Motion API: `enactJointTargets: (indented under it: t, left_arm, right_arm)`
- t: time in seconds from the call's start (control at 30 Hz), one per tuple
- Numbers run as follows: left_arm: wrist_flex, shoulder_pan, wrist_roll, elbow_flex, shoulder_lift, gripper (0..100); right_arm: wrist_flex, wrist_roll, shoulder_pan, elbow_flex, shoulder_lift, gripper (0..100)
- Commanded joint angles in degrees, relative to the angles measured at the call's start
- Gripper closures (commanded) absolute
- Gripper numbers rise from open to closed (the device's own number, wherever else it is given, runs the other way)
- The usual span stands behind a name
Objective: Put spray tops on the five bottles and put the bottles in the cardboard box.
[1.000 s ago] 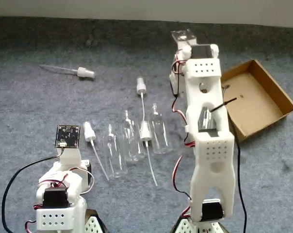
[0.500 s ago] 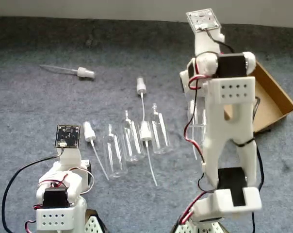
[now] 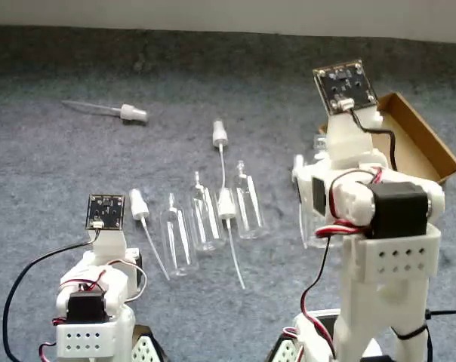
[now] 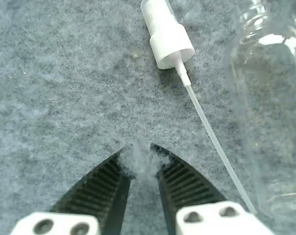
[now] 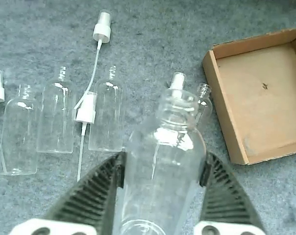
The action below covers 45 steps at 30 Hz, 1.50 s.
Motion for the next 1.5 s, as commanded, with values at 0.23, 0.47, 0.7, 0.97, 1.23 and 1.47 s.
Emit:
enactJointTargets:
  t: [0.23,0.47,0.7,0.97,1.23,1.47]
  left_arm:
    - [0.18,-0.48,0.7,1.27,-0.48,100]
    - [0.18,-0.48,0.7,1.27,-0.48,100]
    - [0.18,-0.48,0.7,1.27,-0.48,100]
    - [0.18,-0.48,0.7,1.27,-0.48,100]
    - [0.18,-0.48,0.7,1.27,-0.48,100]
    - [0.18,-0.48,0.7,1.27,-0.48,100]
  right_arm:
    - [-9.54,0.44,0.84,18.68,-18.59,86.3]
    - [-22.99,0.44,0.84,40.66,-30.11,86.3]
    - [-31.69,0.35,0.66,57.19,-43.74,86.3]
    - [-31.96,0.35,0.84,65.8,-62.81,86.3]
    - [-39.69,0.35,0.92,72.75,-67.47,86.3]
    - [-50.24,-0.09,0.92,79.87,-66.95,86.4]
